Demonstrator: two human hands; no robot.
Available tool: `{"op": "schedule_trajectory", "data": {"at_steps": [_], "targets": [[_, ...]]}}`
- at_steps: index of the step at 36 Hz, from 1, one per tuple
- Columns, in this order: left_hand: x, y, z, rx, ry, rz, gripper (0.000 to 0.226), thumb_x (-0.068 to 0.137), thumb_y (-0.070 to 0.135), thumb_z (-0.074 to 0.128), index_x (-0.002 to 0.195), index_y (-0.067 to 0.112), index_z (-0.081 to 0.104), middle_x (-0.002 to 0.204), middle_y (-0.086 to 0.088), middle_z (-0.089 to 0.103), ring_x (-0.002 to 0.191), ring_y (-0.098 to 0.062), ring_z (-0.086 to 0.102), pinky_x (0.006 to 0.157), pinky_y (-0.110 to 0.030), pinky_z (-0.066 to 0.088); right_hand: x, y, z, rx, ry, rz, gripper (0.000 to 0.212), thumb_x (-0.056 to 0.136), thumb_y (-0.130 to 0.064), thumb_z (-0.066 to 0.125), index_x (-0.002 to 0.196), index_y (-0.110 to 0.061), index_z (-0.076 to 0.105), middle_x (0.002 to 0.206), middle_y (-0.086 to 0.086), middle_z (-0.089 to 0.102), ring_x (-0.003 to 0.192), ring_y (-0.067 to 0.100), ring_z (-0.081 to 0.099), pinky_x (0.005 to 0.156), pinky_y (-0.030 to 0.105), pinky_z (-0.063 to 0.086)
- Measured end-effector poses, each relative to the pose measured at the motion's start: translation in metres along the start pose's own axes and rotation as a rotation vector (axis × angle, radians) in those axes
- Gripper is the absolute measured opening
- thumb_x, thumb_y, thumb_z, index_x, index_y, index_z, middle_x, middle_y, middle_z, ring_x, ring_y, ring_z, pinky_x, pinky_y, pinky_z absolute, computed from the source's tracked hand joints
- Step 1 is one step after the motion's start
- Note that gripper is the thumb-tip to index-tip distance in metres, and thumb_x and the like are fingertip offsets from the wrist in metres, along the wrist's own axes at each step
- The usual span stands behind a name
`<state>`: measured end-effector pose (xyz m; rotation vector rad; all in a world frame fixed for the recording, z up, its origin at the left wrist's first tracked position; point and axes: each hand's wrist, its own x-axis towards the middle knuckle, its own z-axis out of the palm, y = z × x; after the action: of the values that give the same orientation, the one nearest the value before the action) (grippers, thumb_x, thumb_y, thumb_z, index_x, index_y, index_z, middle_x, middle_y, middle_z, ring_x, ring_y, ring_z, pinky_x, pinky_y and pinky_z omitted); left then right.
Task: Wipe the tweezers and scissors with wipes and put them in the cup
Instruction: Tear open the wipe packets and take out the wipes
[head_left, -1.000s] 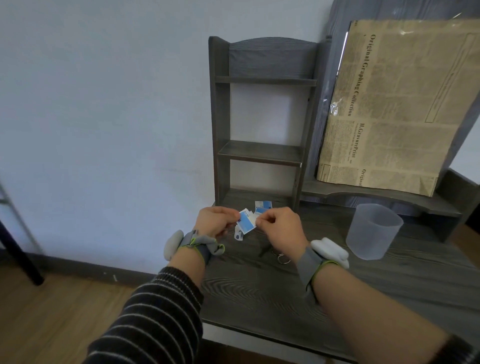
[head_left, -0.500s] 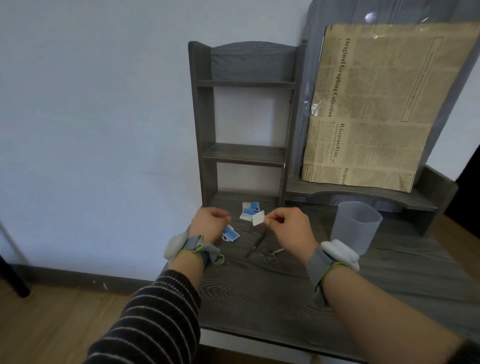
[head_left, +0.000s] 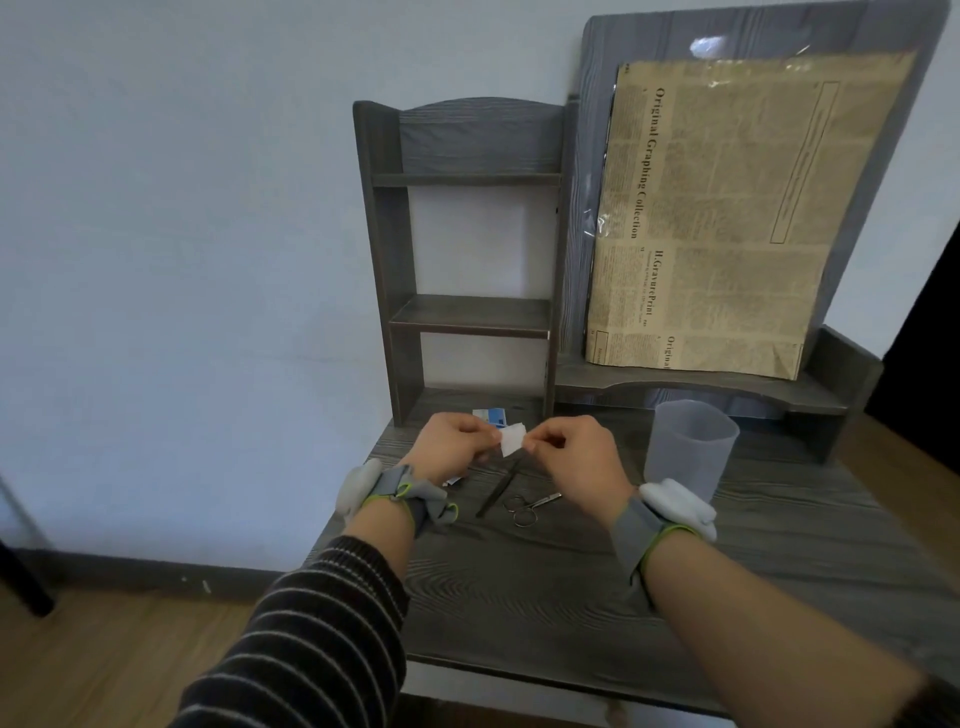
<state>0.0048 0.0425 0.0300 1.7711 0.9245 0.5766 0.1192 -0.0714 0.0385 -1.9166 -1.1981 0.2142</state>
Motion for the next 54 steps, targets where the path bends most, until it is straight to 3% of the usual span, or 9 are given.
{"op": "schedule_trajectory", "data": {"at_steps": [7, 13, 16, 20, 23, 27, 34, 47, 54], "targets": [[-0.001, 0.002, 0.000, -0.007, 0.035, 0.027, 0.013, 0.087, 0.018, 0.063, 0.075, 0.018, 0.067, 0.066, -0.003, 0.059, 0.058, -0.010, 0.051, 0.041, -0.013, 0.038, 0.002, 0.001, -0.002, -0.035, 0.143, 0.039, 0.013, 0.079, -0.023, 0.069, 0.090, -0.019, 0.072, 0.085, -0.002, 0.069, 0.078, 0.009, 0.059, 0.076, 0.022, 0.048], [-0.005, 0.007, 0.001, -0.042, 0.049, 0.077, 0.007, 0.084, 0.012, 0.065, 0.085, 0.009, 0.071, 0.074, -0.005, 0.063, 0.059, -0.007, 0.053, 0.041, -0.006, 0.039, 0.001, -0.004, -0.004, 0.022, 0.089, 0.035, 0.013, 0.081, -0.023, 0.066, 0.084, -0.015, 0.076, 0.081, 0.000, 0.071, 0.078, 0.010, 0.061, 0.071, 0.022, 0.045], [-0.007, 0.008, 0.002, -0.032, 0.074, 0.130, 0.008, 0.082, 0.010, 0.066, 0.085, 0.007, 0.073, 0.073, 0.001, 0.066, 0.063, -0.005, 0.056, 0.055, -0.009, 0.046, 0.001, -0.005, -0.005, 0.094, 0.089, 0.068, 0.018, 0.083, -0.025, 0.064, 0.081, -0.012, 0.076, 0.076, -0.001, 0.068, 0.075, 0.009, 0.059, 0.064, 0.018, 0.041], [-0.008, 0.009, 0.005, 0.009, 0.103, 0.193, 0.010, 0.081, 0.011, 0.068, 0.085, 0.004, 0.074, 0.083, -0.013, 0.070, 0.072, -0.016, 0.058, 0.080, -0.037, 0.053, 0.003, -0.003, -0.003, 0.230, 0.055, 0.167, 0.030, 0.083, -0.033, 0.063, 0.064, -0.012, 0.073, 0.072, 0.006, 0.072, 0.070, 0.012, 0.061, 0.068, 0.020, 0.047], [-0.008, 0.010, 0.006, 0.090, 0.118, 0.255, 0.010, 0.081, 0.014, 0.069, 0.085, 0.008, 0.076, 0.087, -0.012, 0.073, 0.076, -0.015, 0.061, 0.085, -0.037, 0.052, 0.006, -0.002, 0.000, 0.364, 0.025, 0.248, 0.027, 0.081, -0.032, 0.065, 0.063, -0.013, 0.074, 0.066, 0.003, 0.072, 0.065, 0.012, 0.063, 0.080, 0.032, 0.054], [-0.009, 0.013, 0.008, 0.128, 0.100, 0.310, 0.010, 0.080, 0.011, 0.069, 0.086, 0.006, 0.076, 0.085, -0.007, 0.073, 0.077, -0.003, 0.060, 0.090, -0.035, 0.052, 0.008, -0.002, 0.001, 0.430, 0.022, 0.284, 0.018, 0.074, -0.022, 0.068, 0.060, -0.012, 0.074, 0.062, 0.003, 0.071, 0.059, 0.012, 0.062, 0.078, 0.035, 0.054], [-0.010, 0.015, 0.008, 0.183, 0.101, 0.332, 0.008, 0.079, 0.016, 0.070, 0.083, 0.012, 0.077, 0.083, -0.006, 0.074, 0.085, -0.028, 0.068, 0.086, -0.042, 0.054, 0.006, -0.003, -0.001, 0.506, 0.034, 0.289, 0.015, 0.076, -0.015, 0.066, 0.063, -0.011, 0.073, 0.064, 0.007, 0.069, 0.061, 0.015, 0.059, 0.069, 0.029, 0.052], [-0.009, 0.014, 0.010, 0.111, 0.074, 0.313, 0.009, 0.080, 0.017, 0.071, 0.085, 0.013, 0.077, 0.082, -0.004, 0.074, 0.082, -0.019, 0.067, 0.086, -0.036, 0.053, 0.008, 0.001, -0.001, 0.560, 0.045, 0.289, 0.013, 0.073, -0.008, 0.068, 0.060, -0.009, 0.071, 0.062, 0.009, 0.066, 0.056, 0.014, 0.055, 0.061, 0.025, 0.048], [-0.006, 0.013, 0.009, 0.012, 0.075, 0.124, 0.024, 0.083, 0.023, 0.064, 0.077, 0.002, 0.074, 0.079, -0.018, 0.070, 0.069, -0.015, 0.057, 0.080, -0.039, 0.051, 0.008, 0.005, -0.003, 0.492, 0.040, 0.215, 0.014, 0.075, -0.009, 0.067, 0.063, -0.008, 0.072, 0.072, 0.019, 0.069, 0.064, 0.016, 0.057, 0.070, 0.032, 0.049]]}}
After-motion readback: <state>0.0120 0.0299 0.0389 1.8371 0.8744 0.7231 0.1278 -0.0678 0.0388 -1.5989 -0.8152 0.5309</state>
